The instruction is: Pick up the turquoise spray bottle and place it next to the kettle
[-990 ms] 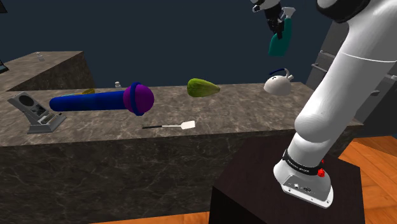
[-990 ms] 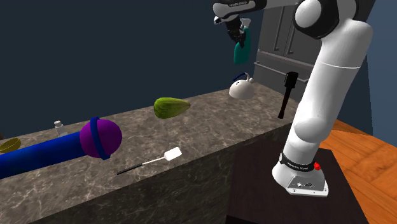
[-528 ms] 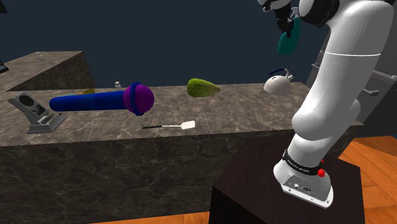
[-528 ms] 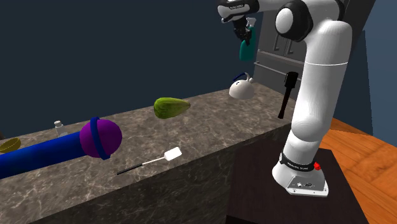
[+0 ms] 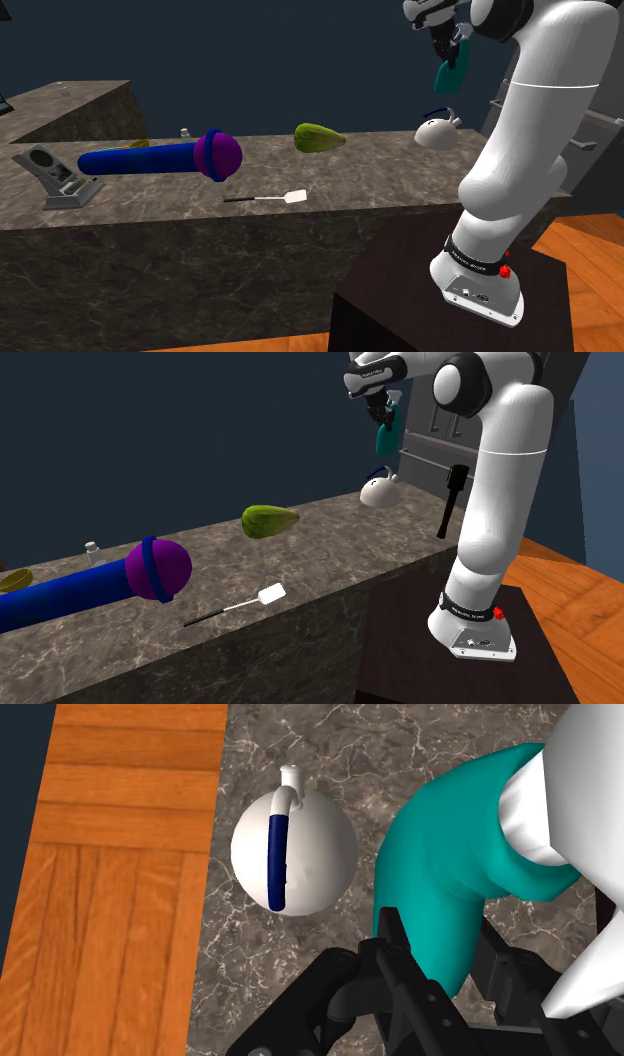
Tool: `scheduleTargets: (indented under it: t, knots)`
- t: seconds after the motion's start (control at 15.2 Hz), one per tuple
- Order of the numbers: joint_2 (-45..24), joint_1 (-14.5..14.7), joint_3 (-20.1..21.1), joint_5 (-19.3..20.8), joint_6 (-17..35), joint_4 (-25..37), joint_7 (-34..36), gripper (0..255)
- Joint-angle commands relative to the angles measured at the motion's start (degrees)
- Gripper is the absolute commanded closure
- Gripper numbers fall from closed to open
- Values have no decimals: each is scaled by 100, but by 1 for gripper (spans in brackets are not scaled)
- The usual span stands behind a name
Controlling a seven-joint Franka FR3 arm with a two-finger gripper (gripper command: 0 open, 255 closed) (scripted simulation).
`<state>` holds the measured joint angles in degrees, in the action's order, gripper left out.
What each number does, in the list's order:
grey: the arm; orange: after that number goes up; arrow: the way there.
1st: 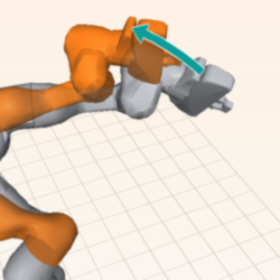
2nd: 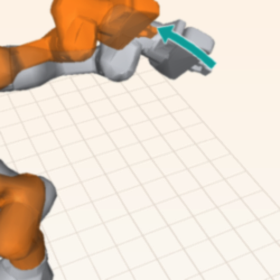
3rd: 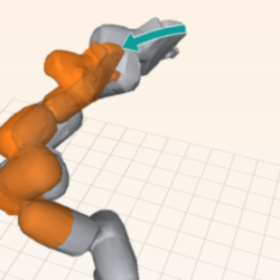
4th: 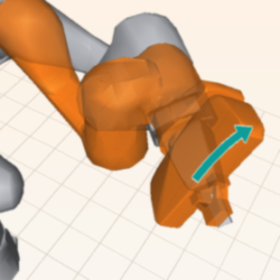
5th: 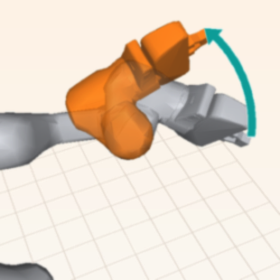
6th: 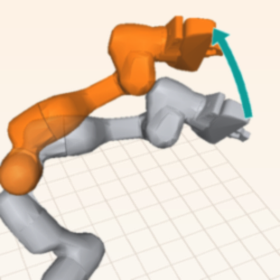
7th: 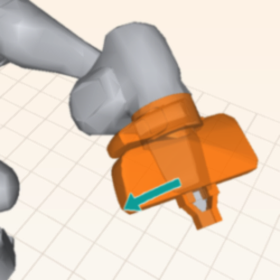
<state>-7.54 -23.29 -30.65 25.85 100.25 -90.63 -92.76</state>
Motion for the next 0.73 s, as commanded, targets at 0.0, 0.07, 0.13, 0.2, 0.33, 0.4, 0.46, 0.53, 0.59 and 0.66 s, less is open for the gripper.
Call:
scheduleTargets:
  t: [0.0, 0.07, 0.13, 0.2, 0.33, 0.4, 0.46, 0.53, 0.59, 0.66]
  knots:
    - [22, -1, -3, 26, 165, -197, 77, 255]
    - [27, -1, -2, 36, 232, -276, 111, 255]
    - [30, -1, -3, 45, 299, -353, 145, 255]
    - [32, -2, -3, 54, 365, -428, 178, 255]
    - [31, -3, -4, 70, 498, -575, 243, 255]
    - [29, -5, -5, 78, 564, -645, 275, 255]
    - [25, -6, -5, 85, 631, -715, 307, 255]
    - [19, -8, -6, 92, 697, -782, 338, 255]
    - [12, -11, -7, 99, 763, -849, 369, 255]
    - [4, -13, -8, 105, 829, -913, 399, 255]
